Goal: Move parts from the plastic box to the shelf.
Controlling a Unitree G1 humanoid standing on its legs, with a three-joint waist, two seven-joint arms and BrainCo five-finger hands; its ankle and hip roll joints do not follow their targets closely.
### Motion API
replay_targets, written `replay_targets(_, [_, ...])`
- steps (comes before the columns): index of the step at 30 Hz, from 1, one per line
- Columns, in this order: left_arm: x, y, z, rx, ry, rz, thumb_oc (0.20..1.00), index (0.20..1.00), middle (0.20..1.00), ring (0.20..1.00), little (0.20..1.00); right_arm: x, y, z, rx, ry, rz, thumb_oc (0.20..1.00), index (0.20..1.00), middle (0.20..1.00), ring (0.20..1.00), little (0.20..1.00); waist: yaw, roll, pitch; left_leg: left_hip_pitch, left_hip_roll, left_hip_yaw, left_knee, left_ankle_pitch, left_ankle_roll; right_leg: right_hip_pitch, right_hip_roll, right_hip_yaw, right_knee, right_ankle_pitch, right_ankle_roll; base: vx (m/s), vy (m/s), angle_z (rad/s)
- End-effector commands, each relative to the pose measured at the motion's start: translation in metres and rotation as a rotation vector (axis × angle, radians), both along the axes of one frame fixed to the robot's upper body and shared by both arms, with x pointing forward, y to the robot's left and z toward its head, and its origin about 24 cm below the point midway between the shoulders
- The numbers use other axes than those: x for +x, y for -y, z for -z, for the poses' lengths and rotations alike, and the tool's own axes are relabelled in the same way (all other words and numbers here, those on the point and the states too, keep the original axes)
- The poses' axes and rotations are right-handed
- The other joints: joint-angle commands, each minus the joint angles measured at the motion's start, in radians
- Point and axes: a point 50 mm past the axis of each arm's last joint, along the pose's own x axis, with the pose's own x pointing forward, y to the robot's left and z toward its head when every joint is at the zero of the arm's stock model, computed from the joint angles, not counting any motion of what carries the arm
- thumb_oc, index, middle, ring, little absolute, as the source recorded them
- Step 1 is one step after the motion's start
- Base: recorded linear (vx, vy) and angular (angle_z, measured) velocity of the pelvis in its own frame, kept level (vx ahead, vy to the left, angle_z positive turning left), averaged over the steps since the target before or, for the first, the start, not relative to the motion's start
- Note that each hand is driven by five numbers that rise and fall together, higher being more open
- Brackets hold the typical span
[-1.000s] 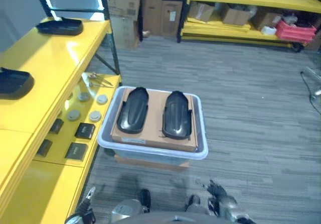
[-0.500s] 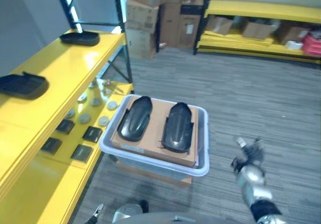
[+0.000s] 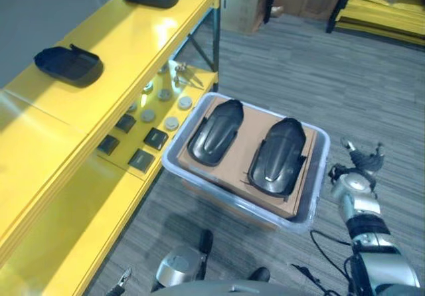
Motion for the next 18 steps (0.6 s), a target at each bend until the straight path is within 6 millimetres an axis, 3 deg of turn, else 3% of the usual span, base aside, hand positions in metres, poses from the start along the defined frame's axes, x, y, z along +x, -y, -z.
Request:
replay_targets(1, [0.014, -0.003, -0.002, -0.004, 0.041, 0.051, 1.0, 1.0, 1.0, 1.0, 1.0, 0.006, 0.008, -0.018, -0.094, 0.023, -0.041, 1.0, 1.0, 1.0, 1.0, 1.0, 0.029, -0.012, -0.005, -0.08, 0.063, -0.064, 0.047, -0.023, -0.058, -0.036, -0.079, 0.043, 0.053, -0.003, 0.054, -0.02, 0.068, 0.2])
replay_targets(7, [0.019, 0.001, -0.002, -0.026, 0.057, 0.074, 1.0, 1.0, 1.0, 1.0, 1.0, 0.006, 0.007, -0.006, -0.087, -0.052, -0.084, 1.0, 1.0, 1.0, 1.0, 1.0, 0.044, -0.011, 0.021, -0.103, 0.056, -0.078, 0.061, -0.024, -0.059, -0.049, -0.086, 0.037, 0.059, -0.001, 0.056, -0.02, 0.035, 0.09])
replay_targets(18, [0.022, 0.0, -0.003, -0.024, 0.082, 0.069, 1.0, 1.0, 1.0, 1.0, 1.0, 0.02, -0.002, -0.018, -0.128, -0.054, -0.188, 1.0, 1.0, 1.0, 1.0, 1.0, 0.055, -0.014, 0.04, -0.12, 0.046, -0.09, 0.06, -0.022, -0.057, -0.073, -0.091, 0.043, 0.067, -0.001, 0.059, -0.02, 0.011, 0.03])
